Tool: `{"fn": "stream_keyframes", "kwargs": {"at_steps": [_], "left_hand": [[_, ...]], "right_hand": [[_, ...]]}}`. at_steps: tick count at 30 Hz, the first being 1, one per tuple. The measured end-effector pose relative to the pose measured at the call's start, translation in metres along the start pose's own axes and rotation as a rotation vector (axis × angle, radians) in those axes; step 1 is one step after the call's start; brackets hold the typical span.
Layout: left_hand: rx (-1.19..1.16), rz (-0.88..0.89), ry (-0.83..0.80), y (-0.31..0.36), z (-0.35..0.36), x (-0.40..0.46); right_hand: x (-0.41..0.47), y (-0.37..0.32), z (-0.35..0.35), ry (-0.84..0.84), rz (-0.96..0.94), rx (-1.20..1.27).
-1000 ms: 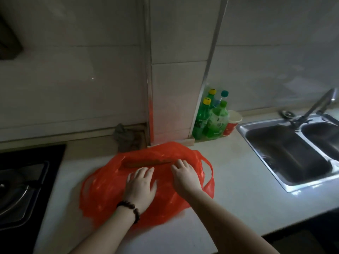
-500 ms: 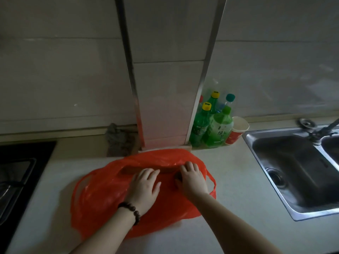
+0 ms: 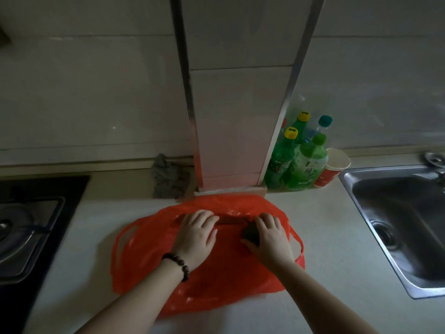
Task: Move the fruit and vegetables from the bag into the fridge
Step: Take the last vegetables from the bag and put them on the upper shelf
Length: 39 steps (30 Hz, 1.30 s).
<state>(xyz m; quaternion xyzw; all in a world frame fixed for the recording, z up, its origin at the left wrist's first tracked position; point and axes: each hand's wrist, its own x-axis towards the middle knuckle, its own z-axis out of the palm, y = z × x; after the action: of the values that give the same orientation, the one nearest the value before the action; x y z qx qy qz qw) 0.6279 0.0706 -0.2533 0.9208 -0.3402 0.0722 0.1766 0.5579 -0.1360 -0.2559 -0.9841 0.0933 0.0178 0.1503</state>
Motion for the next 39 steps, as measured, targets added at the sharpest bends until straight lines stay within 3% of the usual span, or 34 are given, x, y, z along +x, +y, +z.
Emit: {"fn": "stream_keyframes", "kwargs": {"at_steps": [5,9,12,17,22,29,34,39], "left_hand": [[0.079,0.122,-0.153,-0.004,0.019,0.028],[0.136,0.006,-0.459,-0.008,0.035,0.046],[0.17,-0.05,-0.583,-0.016,0.047,0.047],[0.068,-0.044,-0.499,-0.017,0.053,0.042],[0.113,-0.127,-0.6,-0.01,0.055,0.047],[0.088,-0.1,-0.433,-0.006,0.05,0.047],[-0.033,0.065,-0.07,-0.008,0.031,0.038],[-0.158,0.051,0.126,0.011,-0.002,0.042]], "right_hand": [[0.007,0.002,0.005,-0.086,0.083,0.064],[0.006,0.011,0.008,-0.159,0.198,0.15],[0.002,0.019,0.006,-0.157,0.19,0.143],[-0.005,0.028,0.001,-0.15,0.17,0.144],[-0.007,0.033,0.0,-0.177,0.144,0.149],[-0.007,0.032,0.005,-0.152,0.164,0.204],[-0.004,0.03,0.005,-0.199,0.168,0.18],[-0.001,0.022,-0.008,-0.228,0.144,0.183]]}}
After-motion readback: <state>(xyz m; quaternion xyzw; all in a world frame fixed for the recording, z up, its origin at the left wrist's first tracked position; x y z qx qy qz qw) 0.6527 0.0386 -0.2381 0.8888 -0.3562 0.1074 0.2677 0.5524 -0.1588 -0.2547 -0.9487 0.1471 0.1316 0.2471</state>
